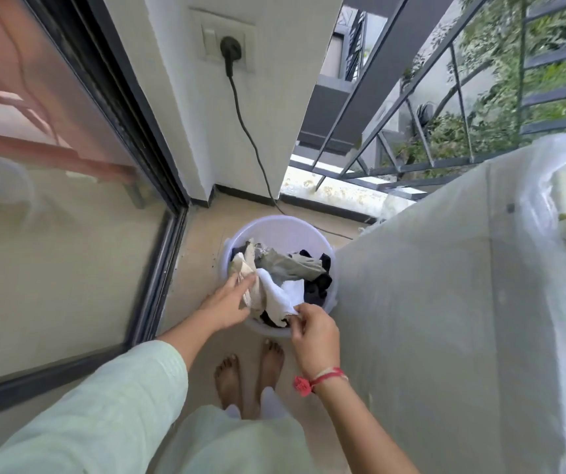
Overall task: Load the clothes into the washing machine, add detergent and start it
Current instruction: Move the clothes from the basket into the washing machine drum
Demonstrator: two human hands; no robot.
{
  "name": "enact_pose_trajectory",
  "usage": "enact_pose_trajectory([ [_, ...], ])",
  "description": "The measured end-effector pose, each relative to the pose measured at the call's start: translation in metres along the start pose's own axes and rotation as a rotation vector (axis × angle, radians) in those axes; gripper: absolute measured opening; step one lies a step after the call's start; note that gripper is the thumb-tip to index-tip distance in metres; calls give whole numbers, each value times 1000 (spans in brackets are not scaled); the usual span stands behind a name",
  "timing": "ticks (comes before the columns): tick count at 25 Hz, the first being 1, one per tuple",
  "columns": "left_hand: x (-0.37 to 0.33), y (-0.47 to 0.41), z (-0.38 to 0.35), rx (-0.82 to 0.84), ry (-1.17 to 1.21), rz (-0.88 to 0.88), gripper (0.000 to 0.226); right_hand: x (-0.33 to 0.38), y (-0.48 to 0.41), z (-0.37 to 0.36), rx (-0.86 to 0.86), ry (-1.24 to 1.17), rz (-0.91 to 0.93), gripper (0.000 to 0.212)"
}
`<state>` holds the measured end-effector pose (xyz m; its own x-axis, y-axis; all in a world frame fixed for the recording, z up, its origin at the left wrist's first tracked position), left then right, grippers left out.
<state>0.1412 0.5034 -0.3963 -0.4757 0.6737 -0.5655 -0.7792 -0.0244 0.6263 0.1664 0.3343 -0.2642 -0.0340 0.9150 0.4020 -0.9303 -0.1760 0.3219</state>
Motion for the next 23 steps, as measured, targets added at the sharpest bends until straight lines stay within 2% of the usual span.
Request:
enact_pose_trajectory([
  [3, 13, 4, -14, 101, -154, 108, 73, 5, 16, 9, -33, 15, 37, 9],
  [7, 20, 28, -12, 166, -119, 198, 74, 11, 36, 60, -208, 10, 47, 19],
  [10, -3, 49, 10, 106, -214, 174, 81, 36, 58, 121, -446, 124, 194, 22],
  [15, -85, 81, 34, 16, 44, -45, 98, 67, 94, 245, -799, -24, 307, 15],
  [17, -134, 99, 49, -63, 194, -199, 92, 78, 103, 295, -908, -83, 369, 9],
  [19, -181, 119, 72, -223, 319, -324, 80, 80, 113, 335, -982, -181, 407, 8],
  [21, -221, 139, 92, -392, 414, -372, 75, 70, 133, 376, -1073, -286, 421, 11],
  [23, -255, 152, 99, -480, 451, -390, 60, 52, 161, 420, -1173, -373, 443, 14],
])
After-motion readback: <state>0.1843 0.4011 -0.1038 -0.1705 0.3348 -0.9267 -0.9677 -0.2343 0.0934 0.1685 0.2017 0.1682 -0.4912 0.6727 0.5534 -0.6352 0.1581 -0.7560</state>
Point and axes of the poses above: each hand's wrist, its own y-axis away from the middle knuckle, its own z-axis out of the back of the hand, x = y × z, the point moved 10 cm from there along -y, towards the middle knuckle, and after that the axes turned 12 degrees about y, right-handed, at the moved point
